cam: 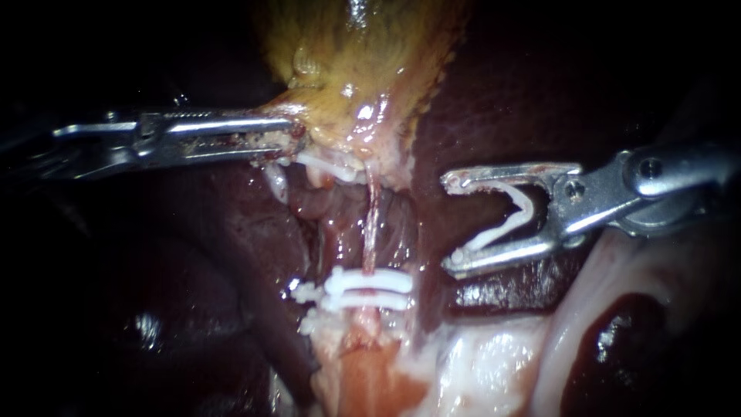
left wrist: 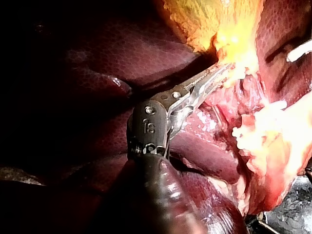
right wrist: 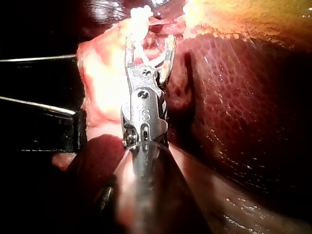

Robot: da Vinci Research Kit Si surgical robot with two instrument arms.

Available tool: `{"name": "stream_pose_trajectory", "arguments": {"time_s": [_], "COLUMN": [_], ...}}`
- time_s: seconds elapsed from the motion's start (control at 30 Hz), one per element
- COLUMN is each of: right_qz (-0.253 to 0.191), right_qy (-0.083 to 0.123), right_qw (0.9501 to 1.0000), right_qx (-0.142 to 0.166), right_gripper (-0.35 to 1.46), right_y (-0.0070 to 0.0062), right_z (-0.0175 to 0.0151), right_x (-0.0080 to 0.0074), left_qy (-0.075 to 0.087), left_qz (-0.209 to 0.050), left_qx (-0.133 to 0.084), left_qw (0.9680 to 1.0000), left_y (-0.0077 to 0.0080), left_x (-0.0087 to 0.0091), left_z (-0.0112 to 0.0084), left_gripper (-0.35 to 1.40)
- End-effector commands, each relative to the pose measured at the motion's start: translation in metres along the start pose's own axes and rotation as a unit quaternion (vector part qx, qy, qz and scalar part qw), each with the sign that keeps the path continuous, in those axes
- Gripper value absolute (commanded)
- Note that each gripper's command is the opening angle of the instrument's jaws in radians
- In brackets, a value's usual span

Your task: Clipping third clip right tube

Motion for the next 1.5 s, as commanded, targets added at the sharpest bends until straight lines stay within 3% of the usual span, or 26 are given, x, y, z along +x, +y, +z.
{"name": "stream_pose_trajectory", "arguments": {"time_s": [0.03, 0.13, 0.23, 0.4, 0.5, 0.73, 1.0, 1.5], "right_qz": [0.000, 0.000, 0.000, 0.000, 0.000, 0.034, 0.094, 0.146], "right_qy": [0.000, 0.000, 0.000, 0.000, 0.000, 0.001, 0.003, 0.009], "right_qw": [1.0000, 1.0000, 1.0000, 1.0000, 1.0000, 0.9994, 0.9956, 0.9892], "right_qx": [0.000, 0.000, 0.000, 0.000, 0.000, -0.002, -0.008, 0.007], "right_gripper": [0.50, 0.50, 0.50, 0.49, 0.49, 0.49, 0.49, 0.49], "right_y": [0.0000, 0.0000, 0.0000, 0.0000, 0.0000, 0.0001, 0.0013, 0.0040], "right_z": [0.0000, 0.0000, 0.0000, 0.0000, 0.0001, 0.0013, 0.0053, 0.0122], "right_x": [0.0000, -0.0001, -0.0001, -0.0001, 0.0000, 0.0006, 0.0018, 0.0001], "left_qy": [0.000, -0.001, -0.005, 0.019, 0.028, 0.029, 0.029, 0.030], "left_qz": [0.000, -0.001, -0.007, -0.007, -0.003, 0.001, 0.002, 0.003], "left_qx": [0.000, -0.003, -0.006, -0.001, 0.001, 0.003, 0.005, 0.006], "left_qw": [1.0000, 1.0000, 0.9999, 0.9998, 0.9996, 0.9996, 0.9996, 0.9995], "left_y": [0.0000, 0.0000, 0.0002, 0.0014, 0.0022, 0.0027, 0.0027, 0.0028], "left_x": [0.0000, 0.0006, 0.0025, 0.0070, 0.0084, 0.0078, 0.0073, 0.0071], "left_z": [-0.0001, -0.0010, -0.0030, -0.0068, -0.0084, -0.0086, -0.0083, -0.0081], "left_gripper": [-0.35, -0.35, -0.35, -0.35, -0.35, -0.35, -0.35, -0.35]}}
